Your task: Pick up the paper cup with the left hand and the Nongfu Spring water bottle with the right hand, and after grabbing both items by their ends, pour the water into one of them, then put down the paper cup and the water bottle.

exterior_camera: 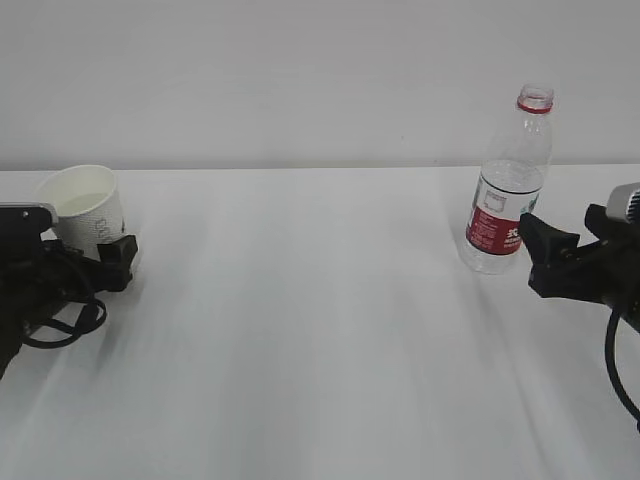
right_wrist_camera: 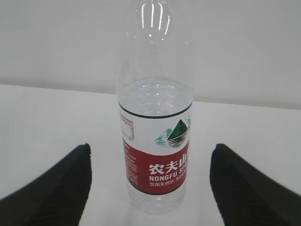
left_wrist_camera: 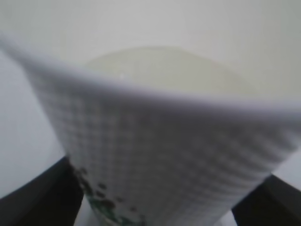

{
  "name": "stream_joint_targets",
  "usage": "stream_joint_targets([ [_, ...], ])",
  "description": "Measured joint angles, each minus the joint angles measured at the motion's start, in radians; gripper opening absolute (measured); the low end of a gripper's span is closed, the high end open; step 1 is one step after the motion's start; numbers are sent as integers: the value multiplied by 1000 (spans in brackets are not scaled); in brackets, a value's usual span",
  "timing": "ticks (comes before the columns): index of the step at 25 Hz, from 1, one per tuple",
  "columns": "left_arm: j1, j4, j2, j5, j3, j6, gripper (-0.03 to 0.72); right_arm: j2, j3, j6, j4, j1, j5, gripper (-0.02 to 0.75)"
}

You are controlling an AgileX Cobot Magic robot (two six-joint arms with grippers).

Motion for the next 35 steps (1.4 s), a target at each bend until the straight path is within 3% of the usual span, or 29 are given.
stream_joint_targets([
  [23,0,0,-247,0,271,0,685,-27,4,0,-11,0,0,589],
  [35,0,5,-360,7,287,0,668,-231,17,-10,-11,0,117,589],
])
